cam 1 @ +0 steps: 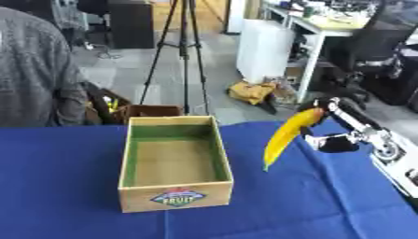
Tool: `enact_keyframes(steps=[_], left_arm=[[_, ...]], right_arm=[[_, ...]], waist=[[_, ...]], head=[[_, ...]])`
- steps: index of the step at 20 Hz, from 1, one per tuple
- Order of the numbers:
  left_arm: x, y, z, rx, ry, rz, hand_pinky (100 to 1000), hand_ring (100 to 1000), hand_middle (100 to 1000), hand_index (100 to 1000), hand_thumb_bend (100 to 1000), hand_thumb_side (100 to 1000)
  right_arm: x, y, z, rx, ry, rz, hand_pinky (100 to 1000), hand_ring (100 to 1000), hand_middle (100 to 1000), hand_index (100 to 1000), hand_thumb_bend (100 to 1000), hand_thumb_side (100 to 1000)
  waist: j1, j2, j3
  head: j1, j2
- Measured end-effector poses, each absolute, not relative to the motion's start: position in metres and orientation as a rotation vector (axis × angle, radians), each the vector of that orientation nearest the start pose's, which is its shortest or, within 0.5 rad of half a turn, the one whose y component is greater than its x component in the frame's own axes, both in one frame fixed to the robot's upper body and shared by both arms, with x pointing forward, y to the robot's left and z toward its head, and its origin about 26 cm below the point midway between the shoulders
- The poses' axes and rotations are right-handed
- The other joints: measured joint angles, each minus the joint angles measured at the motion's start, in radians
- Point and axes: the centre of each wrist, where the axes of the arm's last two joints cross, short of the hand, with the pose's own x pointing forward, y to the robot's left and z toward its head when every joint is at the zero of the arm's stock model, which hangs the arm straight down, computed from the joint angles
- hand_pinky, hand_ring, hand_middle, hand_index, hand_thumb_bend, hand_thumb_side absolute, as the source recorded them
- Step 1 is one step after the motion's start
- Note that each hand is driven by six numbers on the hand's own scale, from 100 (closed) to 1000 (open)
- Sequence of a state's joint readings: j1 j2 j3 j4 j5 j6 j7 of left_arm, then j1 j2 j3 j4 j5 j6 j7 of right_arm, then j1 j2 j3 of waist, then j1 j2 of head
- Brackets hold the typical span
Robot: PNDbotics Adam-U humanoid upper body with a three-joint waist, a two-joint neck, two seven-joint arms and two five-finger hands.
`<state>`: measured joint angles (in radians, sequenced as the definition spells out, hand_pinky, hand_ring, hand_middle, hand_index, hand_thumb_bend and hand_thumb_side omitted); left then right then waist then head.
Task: Pick up objects on the table and place them in the box.
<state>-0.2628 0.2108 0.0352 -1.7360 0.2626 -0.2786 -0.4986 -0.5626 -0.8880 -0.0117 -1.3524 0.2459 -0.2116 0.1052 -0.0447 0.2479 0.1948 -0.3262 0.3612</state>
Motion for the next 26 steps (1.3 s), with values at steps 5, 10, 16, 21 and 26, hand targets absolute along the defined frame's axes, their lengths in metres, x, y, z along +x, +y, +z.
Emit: enact_keyframes(steps=[5, 10, 16, 21, 26], left_arm=[[0.329, 0.267, 0.12, -0.407, -2.207, -0.585, 715, 522, 496, 727, 275, 950], [0.329, 0.266, 0.119, -0.419, -2.197, -0.595, 715, 522, 495, 727, 273, 953], [0.329, 0.262, 0.118, -0.447, -2.189, -0.614, 715, 522, 495, 726, 270, 954], [0.33, 0.258, 0.118, -0.474, -2.189, -0.623, 714, 522, 494, 726, 267, 954], [0.331, 0.251, 0.118, -0.508, -2.194, -0.628, 714, 522, 494, 726, 266, 958]], right_arm=[[0.378, -0.414, 0.277, -0.885, -1.948, 0.934, 593, 540, 506, 760, 100, 100], [0.388, -0.39, 0.288, -0.791, -2.004, 0.967, 597, 546, 509, 760, 100, 127], [0.401, -0.36, 0.287, -0.678, -2.022, 1.039, 601, 561, 515, 757, 100, 194], [0.415, -0.341, 0.271, -0.605, -1.976, 1.105, 605, 573, 518, 757, 100, 232], [0.424, -0.33, 0.253, -0.572, -1.926, 1.168, 609, 584, 521, 756, 100, 268]], waist=[[-0.009, -0.011, 0.019], [-0.009, -0.014, 0.037], [-0.005, -0.014, 0.08], [0.009, -0.013, 0.12], [0.018, -0.004, 0.149]], head=[[-0.001, -0.003], [-0.005, -0.003], [-0.014, -0.003], [-0.024, -0.006], [-0.036, -0.016]])
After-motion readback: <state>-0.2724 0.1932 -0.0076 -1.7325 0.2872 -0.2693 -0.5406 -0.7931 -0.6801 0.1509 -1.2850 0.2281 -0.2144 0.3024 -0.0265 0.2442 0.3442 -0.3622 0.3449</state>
